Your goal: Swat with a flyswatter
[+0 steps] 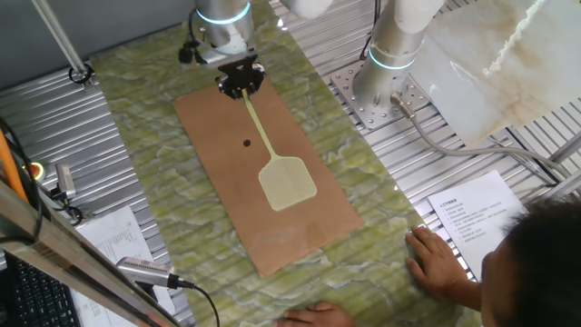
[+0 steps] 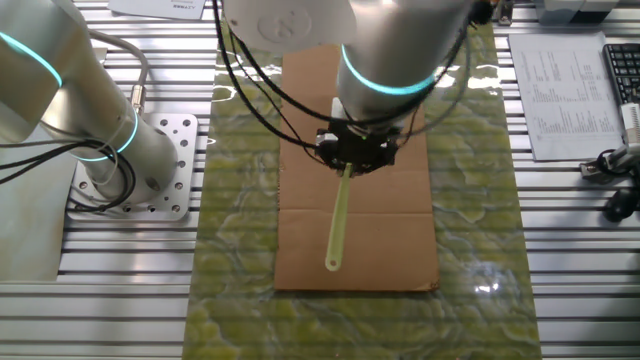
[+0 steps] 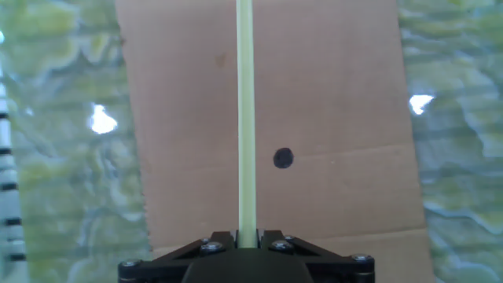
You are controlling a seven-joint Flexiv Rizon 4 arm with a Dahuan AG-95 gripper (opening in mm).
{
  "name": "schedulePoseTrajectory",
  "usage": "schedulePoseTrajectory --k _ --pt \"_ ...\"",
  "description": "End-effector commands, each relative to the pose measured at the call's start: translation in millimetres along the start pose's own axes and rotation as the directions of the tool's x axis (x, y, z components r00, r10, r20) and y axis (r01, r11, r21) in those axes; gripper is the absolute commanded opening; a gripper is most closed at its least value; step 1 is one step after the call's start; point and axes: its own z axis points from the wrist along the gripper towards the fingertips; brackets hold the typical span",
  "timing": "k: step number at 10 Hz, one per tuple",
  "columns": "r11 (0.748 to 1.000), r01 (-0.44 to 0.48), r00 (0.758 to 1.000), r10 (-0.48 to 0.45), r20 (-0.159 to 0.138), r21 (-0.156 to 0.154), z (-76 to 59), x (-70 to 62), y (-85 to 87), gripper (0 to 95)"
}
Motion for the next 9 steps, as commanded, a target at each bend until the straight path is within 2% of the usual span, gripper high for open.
schedulePoseTrajectory --k 1,2,3,4,5,8,9 --pt "1.000 0.005 1.000 -0.005 0.009 -0.025 0.9 -1.9 -1.3 0.0" --pt "0.998 0.044 0.999 -0.043 0.029 -0.035 -4.3 -3.6 3.0 0.0" --pt "0.997 0.072 0.997 -0.072 -0.001 -0.034 -6.4 1.3 11.4 0.0" --pt "0.996 0.079 0.997 -0.079 -0.002 -0.033 -5.4 5.4 14.9 0.0" --pt "0.992 0.118 0.993 -0.118 0.007 -0.033 -3.2 22.8 18.3 0.0" --pt "0.979 0.204 0.978 -0.205 -0.044 -0.028 -4.6 62.8 13.5 0.0" --pt "0.974 0.224 0.973 -0.225 -0.047 -0.022 -1.9 73.3 8.9 0.0"
